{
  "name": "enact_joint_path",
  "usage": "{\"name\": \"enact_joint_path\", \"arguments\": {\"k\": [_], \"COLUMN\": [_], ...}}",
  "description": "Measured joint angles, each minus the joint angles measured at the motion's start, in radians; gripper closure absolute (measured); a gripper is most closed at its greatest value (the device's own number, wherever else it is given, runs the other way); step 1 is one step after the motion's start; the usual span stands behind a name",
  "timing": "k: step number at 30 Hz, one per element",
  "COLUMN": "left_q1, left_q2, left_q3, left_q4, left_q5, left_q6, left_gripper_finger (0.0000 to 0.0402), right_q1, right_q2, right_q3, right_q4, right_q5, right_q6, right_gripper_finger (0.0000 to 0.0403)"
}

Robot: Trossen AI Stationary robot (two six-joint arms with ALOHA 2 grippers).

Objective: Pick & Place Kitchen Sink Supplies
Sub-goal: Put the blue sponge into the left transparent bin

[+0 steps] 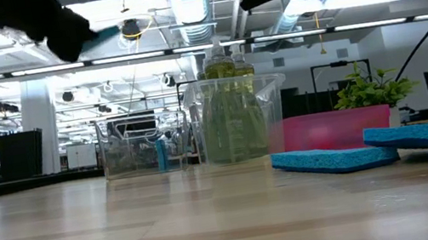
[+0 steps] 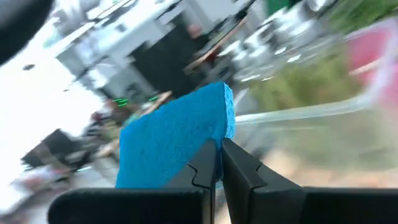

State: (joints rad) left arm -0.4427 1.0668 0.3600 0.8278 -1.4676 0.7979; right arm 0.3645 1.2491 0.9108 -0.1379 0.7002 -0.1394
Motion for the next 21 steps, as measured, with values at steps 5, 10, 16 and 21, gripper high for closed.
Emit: {"name": "enact_joint_path", "arguments": {"k": [5, 10, 16, 21], "left_q1": [0.001, 0.034, 0.132, 0.223], "left_q2": [-0.012, -0.015, -0.015, -0.02], "left_q3": [0.119, 0.151, 0.149, 0.15], "left_q4": [-0.001, 0.001, 0.001, -0.076], "left_q5": [-0.087, 0.025, 0.341, 0.568], "left_q6": [0.168, 0.157, 0.161, 0.007], "left_gripper_finger": [0.039, 0.0385, 0.039, 0.039], "right_q1": [0.0, 0.0, 0.0, 0.0], "right_q2": [0.0, 0.0, 0.0, 0.0], "right_q3": [0.0, 0.0, 0.0, 0.0], "right_q4": [0.0, 0.0, 0.0, -0.004], "right_q5": [0.0, 0.0, 0.0, 0.0], "right_q6": [0.0, 0.0, 0.0, 0.0], "right_gripper_finger": [0.0281, 0.028, 0.028, 0.028]}}
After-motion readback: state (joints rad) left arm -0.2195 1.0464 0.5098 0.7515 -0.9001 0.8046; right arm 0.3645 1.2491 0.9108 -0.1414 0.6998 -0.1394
